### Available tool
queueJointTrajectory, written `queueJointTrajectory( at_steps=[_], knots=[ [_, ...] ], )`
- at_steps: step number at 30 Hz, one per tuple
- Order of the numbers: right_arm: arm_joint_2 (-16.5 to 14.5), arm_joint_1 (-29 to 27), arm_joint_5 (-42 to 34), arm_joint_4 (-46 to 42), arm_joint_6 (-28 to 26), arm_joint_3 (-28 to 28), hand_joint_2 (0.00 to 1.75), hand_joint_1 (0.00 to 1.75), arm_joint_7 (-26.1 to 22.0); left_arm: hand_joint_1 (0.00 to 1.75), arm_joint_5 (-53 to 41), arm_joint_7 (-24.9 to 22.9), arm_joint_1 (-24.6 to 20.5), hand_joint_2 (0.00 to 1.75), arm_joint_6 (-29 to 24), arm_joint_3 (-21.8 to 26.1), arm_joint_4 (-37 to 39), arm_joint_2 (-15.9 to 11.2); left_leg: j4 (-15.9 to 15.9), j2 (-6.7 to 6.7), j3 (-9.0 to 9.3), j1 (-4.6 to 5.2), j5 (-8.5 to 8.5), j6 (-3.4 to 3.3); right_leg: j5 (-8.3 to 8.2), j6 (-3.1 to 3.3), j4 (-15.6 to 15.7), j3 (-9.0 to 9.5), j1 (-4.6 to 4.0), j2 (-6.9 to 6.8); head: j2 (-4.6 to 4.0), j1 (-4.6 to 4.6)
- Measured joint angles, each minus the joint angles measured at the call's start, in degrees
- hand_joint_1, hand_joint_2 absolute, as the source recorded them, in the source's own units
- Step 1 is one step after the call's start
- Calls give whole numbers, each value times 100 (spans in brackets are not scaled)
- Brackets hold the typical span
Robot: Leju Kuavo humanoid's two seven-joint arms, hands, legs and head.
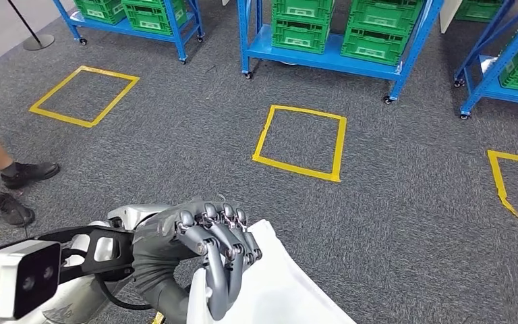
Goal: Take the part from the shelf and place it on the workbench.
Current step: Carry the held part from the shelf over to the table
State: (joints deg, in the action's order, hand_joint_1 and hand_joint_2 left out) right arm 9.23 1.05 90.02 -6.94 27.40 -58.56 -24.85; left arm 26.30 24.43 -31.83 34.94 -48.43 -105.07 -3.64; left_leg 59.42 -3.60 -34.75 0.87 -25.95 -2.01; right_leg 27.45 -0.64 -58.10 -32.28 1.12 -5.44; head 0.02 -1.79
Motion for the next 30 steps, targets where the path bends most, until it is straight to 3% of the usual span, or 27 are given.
queueJointTrajectory(
  at_steps=[1,2,3,4,6,8,10,11,12,14,16,18,19,21,23,25,26,27,28,30],
  knots=[
    [1,2,0,4,-9,20,0,0,-2,169,0,1,-1,175,-7,2,-10,1,-120,-55,51,31,2,-27,5,-12,7,5,-5,-64,0,1],
    [1,7,0,8,-17,37,0,0,-3,169,-1,2,1,175,-10,3,-15,0,-148,-26,45,47,-8,-37,6,-31,24,16,-11,-137,0,1],
    [1,18,0,11,-20,52,0,0,-3,169,-1,3,4,175,-12,5,-22,-1,-191,50,61,53,16,-59,4,-53,50,41,-11,-201,0,0],
    [1,33,1,13,-23,69,0,0,-4,169,-3,3,9,175,-12,8,-31,-3,-256,129,104,43,61,-72,16,-74,46,53,-7,-176,0,5],
    [6,39,1,20,-26,102,0,0,-9,169,-3,8,0,175,-13,8,-48,6,-399,278,195,9,168,-114,165,-75,-230,-65,5,120,0,19],
    [31,14,1,26,-34,126,0,0,-7,169,-7,10,17,175,-9,-3,-49,20,-443,435,203,-4,217,-135,478,-37,-965,-428,19,445,0,45],
    [50,-6,2,28,-35,149,0,0,4,169,-14,8,66,175,15,-12,-45,25,-434,610,186,2,223,-134,642,-62,-1513,-717,23,515,0,64],
    [52,-8,3,28,-29,160,0,0,7,169,-15,7,83,175,29,-13,-44,25,-420,695,182,-1,223,-130,583,-112,-1474,-712,33,524,0,64],
    [54,-6,3,28,-24,169,0,0,9,169,-16,6,93,175,41,-14,-43,25,-393,780,178,-9,216,-116,439,-179,-1205,-593,52,547,0,66],
    [54,-1,3,30,-15,183,0,0,3,169,-16,5,99,175,52,-14,-41,24,-285,939,134,-17,170,-56,123,-279,-426,-232,97,707,0,72],
    [50,8,1,34,-8,200,0,0,-9,169,-17,2,103,175,60,-10,-40,20,-175,1059,55,-13,123,8,4,-223,-53,-58,106,801,0,80],
    [38,25,-2,37,5,213,0,0,-17,169,-17,-2,109,175,74,-9,-35,11,-137,1141,3,-28,115,43,1,-113,-54,-52,90,714,0,84],
    [29,33,-10,38,10,215,0,0,-17,169,-17,-2,111,175,83,-9,-32,6,-110,1088,-22,-31,100,64,-3,-82,-51,-45,86,666,0,84],
    [10,32,-47,39,15,219,0,0,-13,169,-27,-3,105,175,84,-10,-25,1,179,795,-167,-37,-57,127,2,-20,-42,-21,92,569,0,51],
    [-5,9,-105,40,-31,216,0,0,51,169,-53,-7,99,175,59,-16,-10,1,879,482,-528,-62,-369,184,25,27,-42,-6,68,455,0,15],
    [-26,-13,-202,40,-138,197,0,0,227,169,-92,-14,102,175,33,-28,16,-1,1481,396,-877,-97,-541,203,47,51,-42,0,48,313,0,14],
    [-40,-15,-276,36,-201,169,0,0,336,169,-113,-17,102,175,25,-33,27,-3,1505,380,-915,-104,-485,197,58,56,-42,7,39,243,0,13],
    [-60,-13,-360,28,-260,129,0,0,456,169,-133,-21,99,175,16,-37,35,-4,1300,353,-828,-101,-337,174,71,61,-42,21,28,174,0,13],
    [-84,-9,-441,17,-310,78,0,0,568,169,-146,-27,93,175,8,-40,39,-4,924,286,-639,-82,-144,131,85,61,-40,40,15,110,0,12],
    [-145,-10,-573,-19,-363,-31,0,0,766,169,-158,-44,66,175,-4,-46,38,-1,182,13,-250,4,91,28,119,45,-32,80,-16,-13,0,17]
  ],
)
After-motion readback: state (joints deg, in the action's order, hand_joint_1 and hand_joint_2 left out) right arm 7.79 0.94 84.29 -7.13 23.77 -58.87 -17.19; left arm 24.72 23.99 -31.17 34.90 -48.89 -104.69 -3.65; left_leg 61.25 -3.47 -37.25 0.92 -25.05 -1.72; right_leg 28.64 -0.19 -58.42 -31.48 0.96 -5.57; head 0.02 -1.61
